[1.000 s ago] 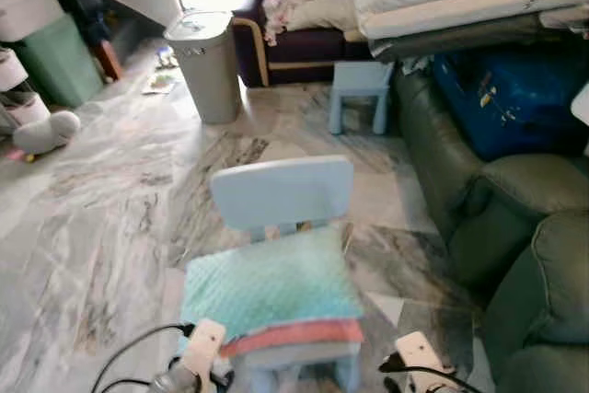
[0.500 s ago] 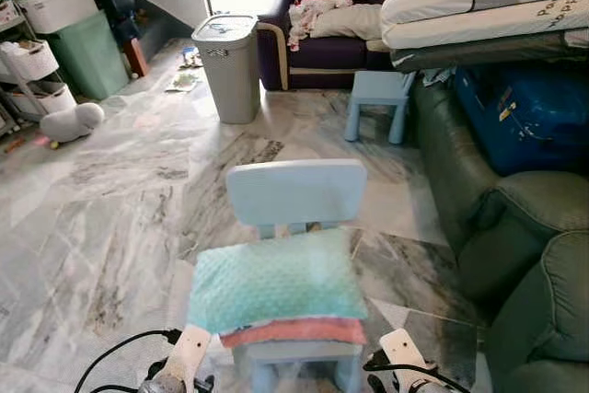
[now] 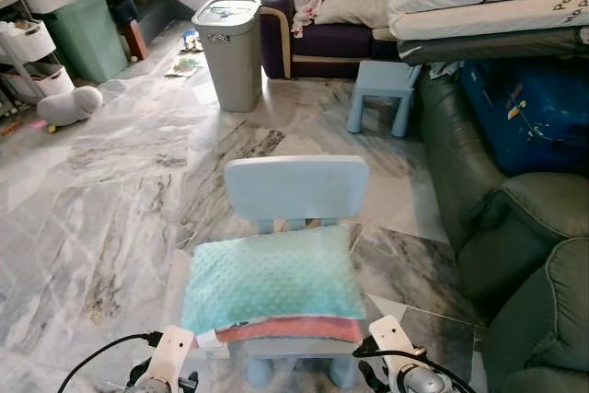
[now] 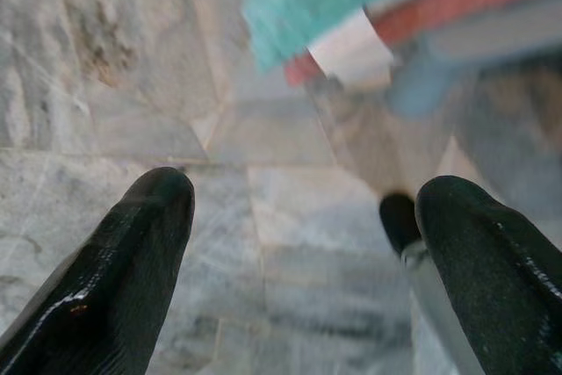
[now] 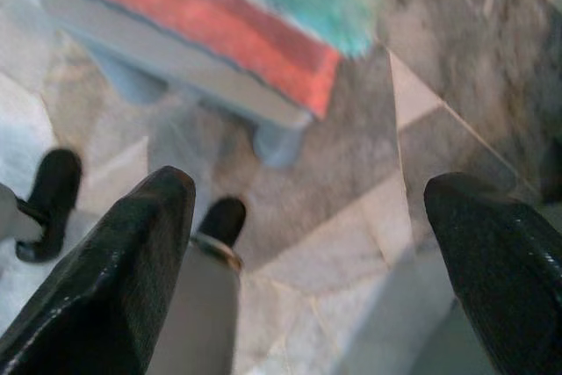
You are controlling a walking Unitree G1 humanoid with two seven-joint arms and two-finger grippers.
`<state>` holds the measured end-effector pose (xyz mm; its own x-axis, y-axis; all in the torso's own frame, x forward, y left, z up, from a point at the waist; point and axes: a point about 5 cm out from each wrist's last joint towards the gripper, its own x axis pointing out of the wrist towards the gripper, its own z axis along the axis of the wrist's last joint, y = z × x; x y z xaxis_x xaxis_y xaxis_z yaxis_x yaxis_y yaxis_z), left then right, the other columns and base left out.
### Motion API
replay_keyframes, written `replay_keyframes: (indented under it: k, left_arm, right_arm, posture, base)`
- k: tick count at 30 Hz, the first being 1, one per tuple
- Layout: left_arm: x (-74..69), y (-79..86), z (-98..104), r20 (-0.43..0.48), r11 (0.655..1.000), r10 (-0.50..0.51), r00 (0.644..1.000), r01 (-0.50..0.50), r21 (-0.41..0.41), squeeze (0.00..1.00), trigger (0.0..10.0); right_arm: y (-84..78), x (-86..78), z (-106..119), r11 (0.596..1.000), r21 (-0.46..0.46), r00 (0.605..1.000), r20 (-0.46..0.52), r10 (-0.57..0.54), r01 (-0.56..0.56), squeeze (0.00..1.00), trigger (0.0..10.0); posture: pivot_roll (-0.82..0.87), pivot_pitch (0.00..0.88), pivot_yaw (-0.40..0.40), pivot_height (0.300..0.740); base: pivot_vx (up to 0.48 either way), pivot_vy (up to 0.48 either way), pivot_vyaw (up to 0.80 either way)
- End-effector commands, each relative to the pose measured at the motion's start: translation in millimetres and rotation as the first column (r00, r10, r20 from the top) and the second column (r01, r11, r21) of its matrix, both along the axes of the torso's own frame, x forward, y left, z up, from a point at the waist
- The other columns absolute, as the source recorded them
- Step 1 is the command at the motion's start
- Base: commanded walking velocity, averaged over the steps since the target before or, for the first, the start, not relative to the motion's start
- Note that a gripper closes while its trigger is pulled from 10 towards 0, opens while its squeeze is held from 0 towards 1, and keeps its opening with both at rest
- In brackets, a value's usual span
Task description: Move the pillow to the sofa
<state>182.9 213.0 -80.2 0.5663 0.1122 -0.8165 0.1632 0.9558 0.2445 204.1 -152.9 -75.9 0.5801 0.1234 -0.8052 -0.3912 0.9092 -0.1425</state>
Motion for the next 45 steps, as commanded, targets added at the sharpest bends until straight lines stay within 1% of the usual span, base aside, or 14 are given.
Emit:
replay_keyframes:
  k: [1, 3, 7, 9, 13, 17, 23, 28, 31, 33, 36, 37, 40, 45]
  left_arm:
    - [13.6, 3.3, 8.3, 0.076, 1.0, 0.03, 0.997, -0.031, 0.006, 0.0, 10.0]
    - [36.3, -0.5, 22.3, 0.199, 0.997, 0.068, 0.978, -0.06, -0.042, 0.0, 10.0]
    - [55.3, -5.7, 36.4, 0.313, 0.989, 0.106, 0.944, -0.068, -0.132, 0.0, 10.0]
    - [61.7, -4.2, 42.7, 0.359, 0.985, 0.126, 0.925, -0.073, -0.156, 0.0, 10.0]
    - [72.8, -3.6, 54.5, 0.442, 0.987, 0.105, 0.891, -0.041, -0.153, 0.0, 10.0]
    - [91.2, -8.3, 78.2, 0.601, 0.993, 0.058, 0.797, 0.015, -0.116, 0.0, 10.0]
    - [108.2, -16.0, 109.9, 0.767, 0.995, 0.055, 0.639, 0.025, -0.093, 0.0, 10.0]
    - [108.3, -24.9, 141.0, 0.877, 0.994, -0.012, 0.479, 0.103, -0.043, 0.0, 10.0]
    - [103.4, -28.6, 151.7, 0.904, 0.993, 0.008, 0.428, 0.104, -0.059, 0.0, 10.0]
    - [102.5, -30.5, 156.7, 0.902, 0.985, 0.096, 0.422, 0.092, -0.148, 0.0, 10.0]
    - [102.5, -30.9, 157.4, 0.9, 0.982, 0.113, 0.422, 0.09, -0.165, 0.0, 10.0]
    - [102.3, -33.8, 161.9, 0.882, 0.963, 0.194, 0.43, 0.089, -0.256, 0.0, 10.0]
    - [101.1, -37.6, 166.3, 0.862, 0.937, 0.254, 0.439, 0.108, -0.332, 0.0, 10.0]
    - [93.0, -34.5, 163.3, 0.854, 0.941, 0.249, 0.457, 0.095, -0.325, 0.0, 10.0]
  right_arm:
    - [6.2, 6.4, 3.4, 1.0, 0.017, 1.0, 0.023, -0.013, 0.013, 0.0, 10.0]
    - [13.5, 17.9, 10.9, 0.996, 0.077, 0.996, 0.079, -0.052, 0.046, 0.0, 10.0]
    - [9.8, 30.7, 21.4, 0.984, 0.159, 0.982, 0.159, -0.105, 0.079, 0.0, 10.0]
    - [-22.4, 26.9, 23.8, 0.977, 0.186, 0.97, 0.193, -0.146, 0.11, 0.0, 10.0]
    - [-36.6, 27.8, 28.9, 0.972, 0.202, 0.957, 0.24, -0.166, 0.118, 0.0, 10.0]
    - [-40.5, 44.1, 44.3, 0.965, 0.234, 0.921, 0.338, -0.195, 0.118, 0.0, 10.0]
    - [-26.0, 88.6, 96.3, 0.937, 0.348, 0.793, 0.565, -0.229, 0.023, 0.0, 10.0]
    - [-24.7, 90.2, 121.5, 0.898, 0.44, 0.721, 0.626, -0.296, -0.013, 0.0, 10.0]
    - [-24.5, 83.7, 126.0, 0.888, 0.458, 0.705, 0.638, -0.309, -0.025, 0.0, 10.0]
    - [-23.0, 79.7, 130.1, 0.881, 0.473, 0.697, 0.64, -0.323, -0.026, 0.0, 10.0]
    - [-22.8, 79.0, 131.0, 0.879, 0.477, 0.696, 0.639, -0.327, -0.025, 0.0, 10.0]
    - [-22.1, 75.8, 137.7, 0.868, 0.496, 0.687, 0.637, -0.35, -0.018, 0.0, 10.0]
    - [-21.6, 73.4, 144.7, 0.851, 0.526, 0.677, 0.629, -0.382, -0.008, 0.0, 10.0]
    - [-20.3, 73.6, 156.3, 0.816, 0.578, 0.663, 0.61, -0.434, 0.002, 0.0, 10.0]
  posture:
    - [-0.12, 0.0, 0.017, 0.74]
    - [-0.12, 0.0, 0.014, 0.74]
    - [-0.12, 0.0, 0.012, 0.74]
    - [-0.12, 0.0, 0.009, 0.74]
    - [-0.12, 0.0, 0.01, 0.74]
    - [-0.12, 0.0, 0.01, 0.74]
    - [-0.12, 0.0, 0.005, 0.74]
    - [-0.12, 0.0, 0.001, 0.74]
    - [-0.12, 0.0, 0.003, 0.74]
    - [-0.13, 0.0, 0.004, 0.74]
    - [-0.13, 0.0, 0.004, 0.74]
    - [-0.13, 0.0, 0.003, 0.74]
    - [-0.13, 0.0, 0.003, 0.74]
    - [-0.12, 0.0, -0.004, 0.74]
  base:
    - [0.0, 0.0, 0.0]
    - [0.0, 0.0, 0.0]
    - [0.0, 0.0, 0.0]
    - [0.0, 0.0, 0.0]
    - [0.0, 0.0, 0.0]
    - [0.0, 0.0, 0.0]
    - [0.0, 0.0, 0.0]
    - [0.0, 0.0, 0.0]
    - [0.0, 0.0, 0.0]
    - [0.0, 0.0, 0.0]
    - [0.0, 0.0, 0.0]
    - [0.0, 0.0, 0.0]
    - [0.0, 0.0, 0.0]
    - [0.0, 0.0, 0.0]
